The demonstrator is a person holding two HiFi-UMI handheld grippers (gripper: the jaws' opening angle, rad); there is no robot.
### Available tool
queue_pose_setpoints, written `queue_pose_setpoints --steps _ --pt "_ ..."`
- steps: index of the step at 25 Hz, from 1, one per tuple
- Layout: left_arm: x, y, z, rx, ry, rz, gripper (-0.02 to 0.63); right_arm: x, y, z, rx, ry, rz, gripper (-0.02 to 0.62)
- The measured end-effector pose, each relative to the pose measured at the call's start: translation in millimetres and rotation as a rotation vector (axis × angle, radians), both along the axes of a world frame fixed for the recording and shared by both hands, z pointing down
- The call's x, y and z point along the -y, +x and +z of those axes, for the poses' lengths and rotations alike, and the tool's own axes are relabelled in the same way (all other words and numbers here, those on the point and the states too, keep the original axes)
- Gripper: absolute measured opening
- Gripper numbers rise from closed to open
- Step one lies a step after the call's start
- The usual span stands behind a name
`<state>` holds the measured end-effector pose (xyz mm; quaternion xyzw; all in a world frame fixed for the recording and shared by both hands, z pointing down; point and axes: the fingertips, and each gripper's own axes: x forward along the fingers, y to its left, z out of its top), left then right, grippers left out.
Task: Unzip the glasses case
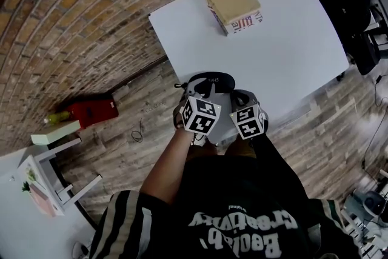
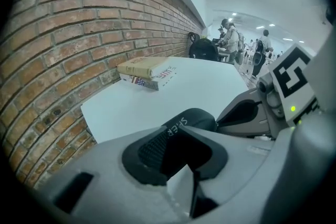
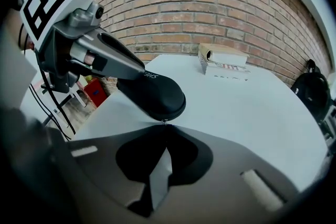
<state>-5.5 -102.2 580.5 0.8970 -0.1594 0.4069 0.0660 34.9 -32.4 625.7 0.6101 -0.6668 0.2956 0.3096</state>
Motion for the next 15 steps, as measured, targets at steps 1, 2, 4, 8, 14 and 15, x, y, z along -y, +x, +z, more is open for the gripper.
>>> queue_pose_setpoints --steps 1,2,4,8,14,15 --pt "0 0 0 0.002 0.000 -0.008 0.060 0 2 0 0.004 0.000 -0.010 0.014" --pt "0 -1 0 0.005 -0.001 -0.016 0.060 1 4 -1 0.007 0.000 -0.023 0.014" --pt "1 -1 1 0.013 0.000 -0.035 0.060 3 7 -1 0.011 0.004 -0.053 0.014" --pt "1 -1 1 0.026 -0.006 -0.077 0.060 5 14 -2 0.016 0.004 -0.120 0.014" --pt "3 1 1 0.010 -0.059 -0.175 0.058 10 21 -3 0.011 0.012 -0.231 0.015" --pt "3 1 1 0.014 -0.056 -0.186 0.058 11 22 -3 0.008 0.014 -0.252 0.015"
